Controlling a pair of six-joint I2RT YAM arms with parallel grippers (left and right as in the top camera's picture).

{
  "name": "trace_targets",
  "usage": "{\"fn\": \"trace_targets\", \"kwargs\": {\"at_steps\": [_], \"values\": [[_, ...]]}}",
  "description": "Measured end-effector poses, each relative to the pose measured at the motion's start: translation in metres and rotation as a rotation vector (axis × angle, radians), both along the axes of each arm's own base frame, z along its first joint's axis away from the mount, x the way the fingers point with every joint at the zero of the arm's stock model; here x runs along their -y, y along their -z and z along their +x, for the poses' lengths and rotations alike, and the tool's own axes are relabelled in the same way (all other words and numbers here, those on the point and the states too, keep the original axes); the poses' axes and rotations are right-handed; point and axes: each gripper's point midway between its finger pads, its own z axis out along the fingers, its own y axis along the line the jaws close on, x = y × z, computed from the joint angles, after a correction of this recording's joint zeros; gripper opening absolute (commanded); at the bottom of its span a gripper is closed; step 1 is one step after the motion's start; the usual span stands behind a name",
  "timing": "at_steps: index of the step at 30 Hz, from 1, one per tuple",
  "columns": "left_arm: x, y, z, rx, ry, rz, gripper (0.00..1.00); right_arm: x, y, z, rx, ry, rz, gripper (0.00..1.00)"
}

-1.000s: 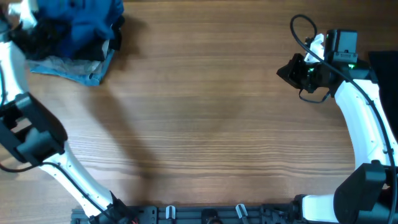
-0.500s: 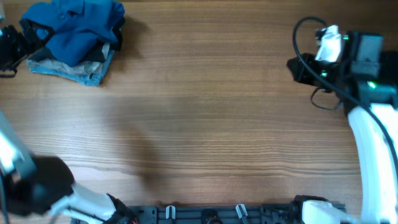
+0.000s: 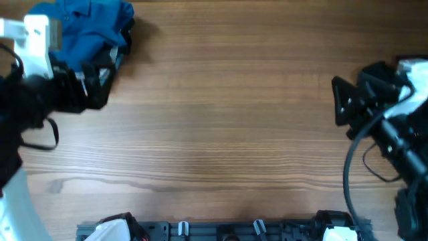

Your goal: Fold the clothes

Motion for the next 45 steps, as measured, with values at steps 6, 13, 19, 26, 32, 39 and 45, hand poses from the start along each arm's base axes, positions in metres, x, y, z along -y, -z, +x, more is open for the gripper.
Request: {"fn": "trace_targets", "kwargs": {"at_steps": [6, 13, 19, 26, 32, 39, 45], "values": [[-0.001, -0.001, -0.045, -0.02, -0.067, 0.036, 1.0, -0.012, 0.02, -0.022, -0.116, -0.048, 0.075, 0.99], [-0.015, -0.016, -0.095, 0.08, -0.188, 0.146, 1.0, -0.023, 0.043, -0.036, -0.251, -0.091, 0.141, 0.99], [-0.018, -0.021, -0.111, 0.114, -0.22, 0.172, 1.0, -0.025, 0.049, -0.041, -0.291, -0.096, 0.16, 0.99], [-0.017, -0.018, -0.116, 0.099, -0.221, 0.171, 1.0, -0.025, 0.051, -0.042, -0.299, -0.096, 0.161, 1.0], [-0.017, -0.017, -0.116, 0.096, -0.22, 0.171, 1.0, -0.025, 0.051, -0.042, -0.299, -0.096, 0.161, 1.0], [-0.017, -0.017, -0.116, 0.096, -0.22, 0.171, 1.0, -0.025, 0.051, -0.042, -0.299, -0.095, 0.161, 1.0], [-0.017, -0.017, -0.116, 0.096, -0.22, 0.171, 1.0, -0.025, 0.051, -0.042, -0.299, -0.095, 0.161, 1.0]]}}
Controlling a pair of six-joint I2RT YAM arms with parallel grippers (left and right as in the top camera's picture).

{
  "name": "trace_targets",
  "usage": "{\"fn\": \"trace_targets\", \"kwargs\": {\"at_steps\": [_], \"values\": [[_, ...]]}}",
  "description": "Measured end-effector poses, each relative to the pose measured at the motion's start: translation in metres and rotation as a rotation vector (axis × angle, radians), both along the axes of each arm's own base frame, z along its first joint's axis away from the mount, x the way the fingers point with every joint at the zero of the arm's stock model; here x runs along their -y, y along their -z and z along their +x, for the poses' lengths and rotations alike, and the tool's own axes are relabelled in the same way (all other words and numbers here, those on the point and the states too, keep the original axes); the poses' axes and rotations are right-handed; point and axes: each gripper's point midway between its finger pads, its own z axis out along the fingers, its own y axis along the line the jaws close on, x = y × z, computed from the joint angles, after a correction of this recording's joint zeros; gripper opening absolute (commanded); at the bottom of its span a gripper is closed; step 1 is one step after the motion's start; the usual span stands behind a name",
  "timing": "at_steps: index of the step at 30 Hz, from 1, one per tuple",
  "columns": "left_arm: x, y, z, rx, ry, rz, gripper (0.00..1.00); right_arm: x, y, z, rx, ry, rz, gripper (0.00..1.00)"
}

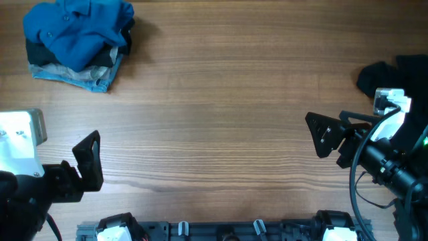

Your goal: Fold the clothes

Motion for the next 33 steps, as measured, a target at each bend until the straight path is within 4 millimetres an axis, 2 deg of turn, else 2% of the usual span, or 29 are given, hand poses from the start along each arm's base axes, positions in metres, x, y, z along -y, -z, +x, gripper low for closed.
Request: {"fn": "trace_targets", "kwargs": {"at_steps": [9, 11, 14, 16, 18, 21, 23, 27, 33], "values": [[0.0, 0.0, 0.0, 0.0, 0.0, 0.0, 1.0, 0.0, 0.004, 0.003, -0.023, 0.002, 0.005, 1.0], [0.0, 0.0, 0.0, 0.0, 0.0, 0.0, 1.0, 0.001, -0.003, 0.008, 0.013, 0.005, 0.004, 1.0], [0.0, 0.0, 0.0, -0.001, -0.002, 0.001, 1.0, 0.002, -0.03, 0.019, 0.167, 0.0, -0.016, 1.0], [-0.001, 0.0, 0.0, -0.001, -0.003, 0.002, 1.0, 0.001, -0.043, 0.019, 0.273, -0.016, -0.044, 1.0], [-0.001, 0.0, 0.0, -0.001, -0.003, 0.002, 1.0, -0.002, -0.05, 0.011, 0.38, -0.041, -0.084, 1.0], [-0.001, 0.0, 0.0, -0.001, -0.003, 0.002, 1.0, -0.005, -0.049, -0.004, 0.489, -0.069, -0.134, 1.0], [-0.001, 0.0, 0.0, -0.002, -0.006, 0.004, 1.0, -0.006, -0.041, -0.011, 0.547, -0.079, -0.167, 1.0], [-0.001, 0.001, 0.0, -0.003, -0.006, 0.004, 1.0, -0.007, -0.007, -0.013, 0.61, -0.097, -0.22, 1.0], [-0.001, 0.001, -0.001, -0.004, -0.006, 0.004, 1.0, -0.007, 0.056, -0.004, 0.663, -0.113, -0.273, 1.0]]}}
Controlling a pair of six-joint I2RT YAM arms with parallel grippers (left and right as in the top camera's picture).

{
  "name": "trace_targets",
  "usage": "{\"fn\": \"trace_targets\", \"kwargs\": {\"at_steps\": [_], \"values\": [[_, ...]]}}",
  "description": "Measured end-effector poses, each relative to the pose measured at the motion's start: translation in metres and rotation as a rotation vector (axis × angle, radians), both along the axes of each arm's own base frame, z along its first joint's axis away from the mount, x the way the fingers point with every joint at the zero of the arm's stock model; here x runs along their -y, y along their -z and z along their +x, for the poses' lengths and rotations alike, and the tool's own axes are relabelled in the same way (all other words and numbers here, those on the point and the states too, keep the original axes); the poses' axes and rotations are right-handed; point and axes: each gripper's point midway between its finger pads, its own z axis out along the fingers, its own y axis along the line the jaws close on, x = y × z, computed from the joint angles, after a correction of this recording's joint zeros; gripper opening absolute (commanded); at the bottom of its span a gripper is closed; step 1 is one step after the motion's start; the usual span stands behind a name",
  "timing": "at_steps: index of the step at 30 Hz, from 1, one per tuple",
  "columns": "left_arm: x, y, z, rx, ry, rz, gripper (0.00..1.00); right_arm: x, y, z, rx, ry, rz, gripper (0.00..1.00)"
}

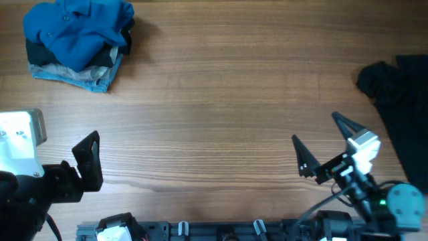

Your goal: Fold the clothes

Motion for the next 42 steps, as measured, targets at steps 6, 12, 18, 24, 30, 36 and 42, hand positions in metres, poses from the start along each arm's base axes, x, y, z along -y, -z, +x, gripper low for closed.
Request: {"fn": "trace_targets", "kwargs": {"at_steps": [6, 12, 18, 24, 30, 36, 42], "values": [[0.0, 0.0, 0.0, 0.0, 0.0, 0.0, 1.0, 0.001, 0.052, 0.011, 0.043, 0.0, -0.018, 1.0], [0.0, 0.0, 0.0, 0.0, 0.0, 0.0, 1.0, 0.003, 0.08, 0.016, 0.126, 0.012, -0.031, 1.0], [0.0, 0.0, 0.0, 0.001, 0.0, 0.0, 1.0, 0.009, 0.105, 0.027, 0.138, 0.048, -0.039, 1.0], [0.0, 0.0, 0.0, 0.002, 0.0, 0.001, 1.0, 0.012, 0.126, 0.03, 0.061, 0.062, -0.035, 1.0], [0.0, 0.0, 0.0, 0.001, 0.0, 0.0, 1.0, 0.012, 0.126, 0.03, 0.06, 0.065, -0.035, 1.0], [0.0, 0.0, 0.0, 0.002, 0.0, 0.0, 1.0, 0.012, 0.126, 0.03, 0.06, 0.065, -0.035, 1.0], [0.0, 0.0, 0.0, 0.001, 0.0, 0.0, 1.0, 0.012, 0.126, 0.03, 0.06, 0.065, -0.035, 1.0]]}}
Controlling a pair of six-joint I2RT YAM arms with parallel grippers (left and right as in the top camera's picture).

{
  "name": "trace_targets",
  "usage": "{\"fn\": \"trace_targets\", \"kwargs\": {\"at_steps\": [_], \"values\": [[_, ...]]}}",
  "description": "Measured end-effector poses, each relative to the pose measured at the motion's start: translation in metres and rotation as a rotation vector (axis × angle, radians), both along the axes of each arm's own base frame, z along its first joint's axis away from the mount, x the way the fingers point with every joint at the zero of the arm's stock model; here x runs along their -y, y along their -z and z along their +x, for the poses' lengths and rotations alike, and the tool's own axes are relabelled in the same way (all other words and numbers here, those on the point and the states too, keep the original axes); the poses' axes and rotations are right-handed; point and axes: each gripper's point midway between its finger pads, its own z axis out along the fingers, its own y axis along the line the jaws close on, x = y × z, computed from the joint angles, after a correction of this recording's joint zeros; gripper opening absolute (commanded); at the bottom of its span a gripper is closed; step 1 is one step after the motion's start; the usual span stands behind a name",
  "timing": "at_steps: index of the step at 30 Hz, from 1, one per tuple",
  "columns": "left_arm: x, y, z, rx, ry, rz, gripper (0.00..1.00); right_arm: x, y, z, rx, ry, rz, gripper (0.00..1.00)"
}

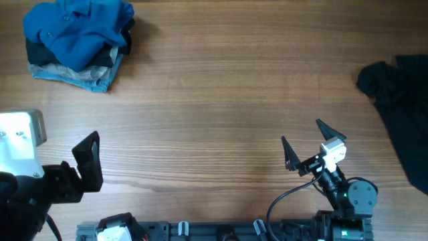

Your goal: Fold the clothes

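A pile of folded clothes point(79, 41), blue on top with black and light denim beneath, sits at the far left corner of the table. A black garment point(400, 100) lies loosely spread at the right edge. My left gripper point(89, 164) is near the front left, jaws apart, holding nothing. My right gripper point(306, 144) stands open near the front right, well left of the black garment, with nothing between its fingers.
The wooden table point(221, 94) spans the whole view. A rail with arm bases point(221, 231) runs along the front edge.
My right gripper has moved a little left and toward the front edge, still open. The left arm and both heaps of clothes have not moved.
My left gripper was at the folded pile in the far left corner while the right was at the black garment. Then both stood away from the cloth, the left at the front left. The right has since come down to the front right.
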Motion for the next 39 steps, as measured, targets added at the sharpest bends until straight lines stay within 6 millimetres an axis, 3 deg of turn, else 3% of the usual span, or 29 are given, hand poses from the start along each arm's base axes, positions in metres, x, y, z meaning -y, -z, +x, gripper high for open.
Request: {"fn": "trace_targets", "kwargs": {"at_steps": [15, 25, 30, 39], "values": [[0.001, -0.001, 0.0, 0.007, 0.005, 0.004, 1.0, 0.0, 0.0, 0.0, 0.0, 0.0, 0.0, 1.0], [0.003, -0.015, 0.009, 0.181, 0.012, 0.01, 1.0, 0.0, 0.0, 0.0, 0.0, 0.001, 0.0, 1.0], [0.0, 0.01, 0.023, 0.255, -0.025, -0.047, 1.0, 0.001, 0.0, 0.0, 0.0, 0.005, 0.0, 1.0], [0.001, 0.063, 0.022, 0.426, -0.033, -0.083, 1.0, 0.001, 0.0, 0.001, 0.0, 0.008, 0.0, 1.0]]}}
